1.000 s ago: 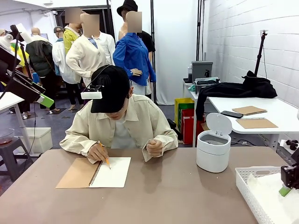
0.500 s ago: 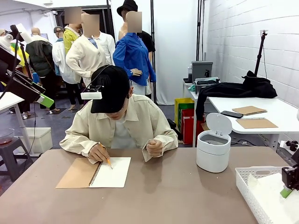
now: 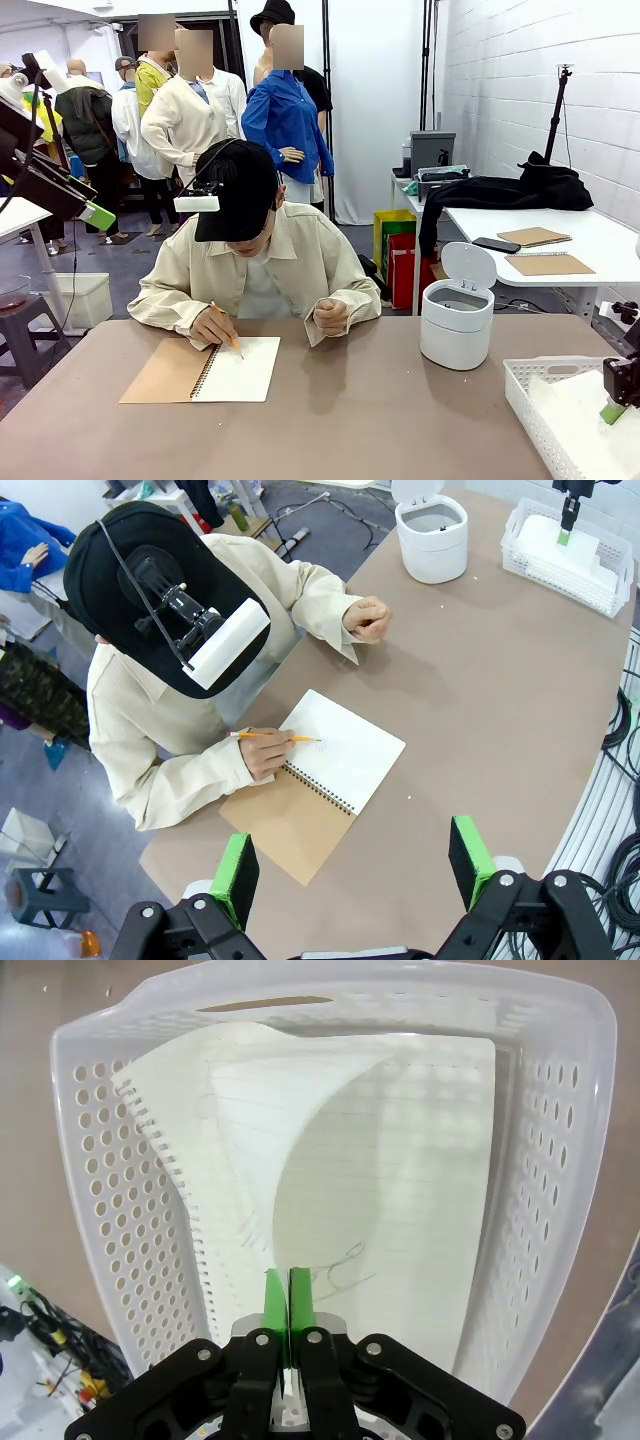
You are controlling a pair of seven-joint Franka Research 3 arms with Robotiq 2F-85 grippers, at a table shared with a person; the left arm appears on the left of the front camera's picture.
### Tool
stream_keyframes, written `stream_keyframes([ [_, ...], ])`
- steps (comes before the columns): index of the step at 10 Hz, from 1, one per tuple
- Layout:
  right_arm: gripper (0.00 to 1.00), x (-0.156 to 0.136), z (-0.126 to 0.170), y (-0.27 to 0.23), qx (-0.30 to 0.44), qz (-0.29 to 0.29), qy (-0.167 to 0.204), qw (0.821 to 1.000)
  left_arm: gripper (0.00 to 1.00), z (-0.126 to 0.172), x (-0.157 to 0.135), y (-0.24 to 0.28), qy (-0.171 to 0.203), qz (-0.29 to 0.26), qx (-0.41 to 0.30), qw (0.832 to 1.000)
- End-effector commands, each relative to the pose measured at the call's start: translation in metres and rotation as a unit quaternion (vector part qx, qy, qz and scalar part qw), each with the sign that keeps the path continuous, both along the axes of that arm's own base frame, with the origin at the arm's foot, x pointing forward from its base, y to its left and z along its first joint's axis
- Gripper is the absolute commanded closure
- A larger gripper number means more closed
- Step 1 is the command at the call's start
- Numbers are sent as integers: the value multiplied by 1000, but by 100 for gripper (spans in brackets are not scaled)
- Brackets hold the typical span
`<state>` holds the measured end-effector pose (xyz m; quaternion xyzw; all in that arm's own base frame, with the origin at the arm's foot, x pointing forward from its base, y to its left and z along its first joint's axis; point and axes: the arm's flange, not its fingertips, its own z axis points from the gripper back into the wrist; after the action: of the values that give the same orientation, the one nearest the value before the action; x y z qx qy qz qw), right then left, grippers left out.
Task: Sort the paper based on its condition.
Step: If a person hands you a paper, place it in the Organizing basket , and if it's crumpled, put it in the Trash can.
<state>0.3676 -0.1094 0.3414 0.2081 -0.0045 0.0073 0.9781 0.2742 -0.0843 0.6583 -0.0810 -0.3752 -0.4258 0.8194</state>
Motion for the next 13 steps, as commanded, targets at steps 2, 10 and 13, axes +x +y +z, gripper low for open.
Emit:
stream_keyframes([
  [2,42,-9,17,-2,-30,-1,7,1000,0,0,0,0,0,1,0,1000],
  [10,0,-38,94,-7,-70,-51,-102,991,0,0,0,0,0,1,0,1000],
  [13,0,-19,82,-18,-80,-29,-65,994,0,0,0,0,0,1,0,1000],
])
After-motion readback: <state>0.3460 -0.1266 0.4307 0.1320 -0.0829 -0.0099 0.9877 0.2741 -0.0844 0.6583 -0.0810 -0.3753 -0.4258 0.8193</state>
